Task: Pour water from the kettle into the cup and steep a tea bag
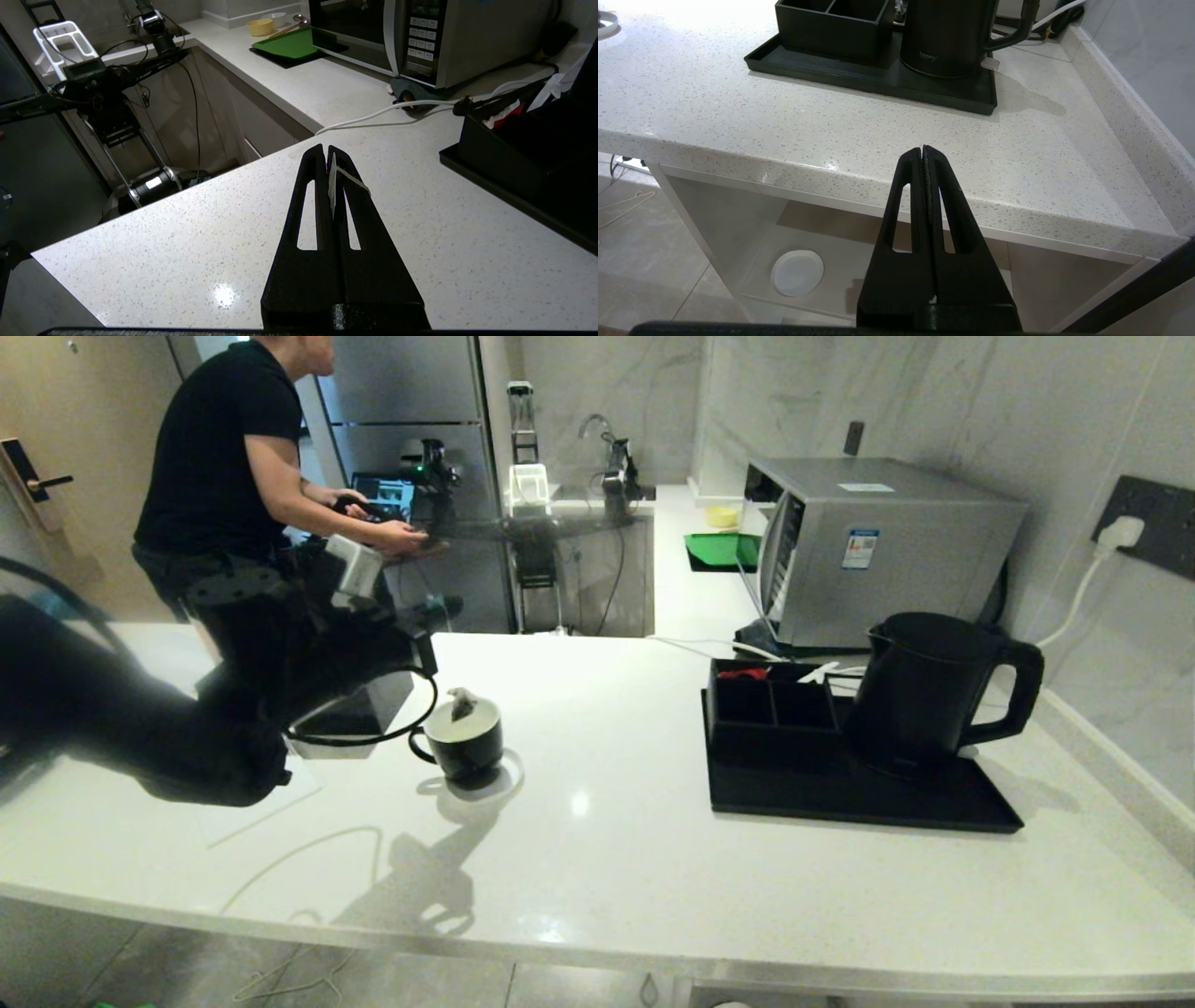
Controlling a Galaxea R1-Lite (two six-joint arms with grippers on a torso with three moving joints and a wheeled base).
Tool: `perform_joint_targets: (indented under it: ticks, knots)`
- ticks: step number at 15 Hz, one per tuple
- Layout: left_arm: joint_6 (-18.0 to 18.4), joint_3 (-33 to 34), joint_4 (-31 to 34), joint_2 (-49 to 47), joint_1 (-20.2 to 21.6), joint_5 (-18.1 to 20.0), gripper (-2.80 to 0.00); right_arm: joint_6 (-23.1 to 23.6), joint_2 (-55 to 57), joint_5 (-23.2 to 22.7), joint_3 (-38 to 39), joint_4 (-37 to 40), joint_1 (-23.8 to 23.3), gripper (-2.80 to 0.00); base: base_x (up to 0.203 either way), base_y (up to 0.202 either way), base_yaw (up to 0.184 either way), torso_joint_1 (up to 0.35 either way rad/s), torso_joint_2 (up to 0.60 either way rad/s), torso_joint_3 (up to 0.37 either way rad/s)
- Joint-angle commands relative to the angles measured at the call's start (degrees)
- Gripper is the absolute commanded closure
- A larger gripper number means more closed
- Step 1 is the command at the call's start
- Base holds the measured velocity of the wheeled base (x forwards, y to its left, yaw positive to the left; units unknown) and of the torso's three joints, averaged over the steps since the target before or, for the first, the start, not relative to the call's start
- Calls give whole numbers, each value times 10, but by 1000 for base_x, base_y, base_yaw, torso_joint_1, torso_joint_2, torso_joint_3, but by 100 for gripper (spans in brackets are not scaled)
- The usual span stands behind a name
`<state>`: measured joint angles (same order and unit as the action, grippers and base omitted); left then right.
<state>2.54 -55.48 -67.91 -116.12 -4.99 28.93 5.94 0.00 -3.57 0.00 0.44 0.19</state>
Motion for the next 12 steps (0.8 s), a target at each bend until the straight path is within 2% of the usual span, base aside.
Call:
perform_joint_targets:
  ticks: [1, 5, 12]
  knots:
    - [0, 1, -9, -20, 3, 2, 0, 1, 0, 0, 0, 0, 0, 0, 0, 0, 0, 0, 0, 0]
    - [0, 4, -31, -52, 4, 2, 0, 0, 0, 0, 0, 0, 1, 0, 0, 0, 0, 0, 0, 0]
    - [6, 5, -32, -91, 2, 2, 0, 1, 0, 0, 0, 0, 1, 0, 0, 0, 0, 0, 0, 0]
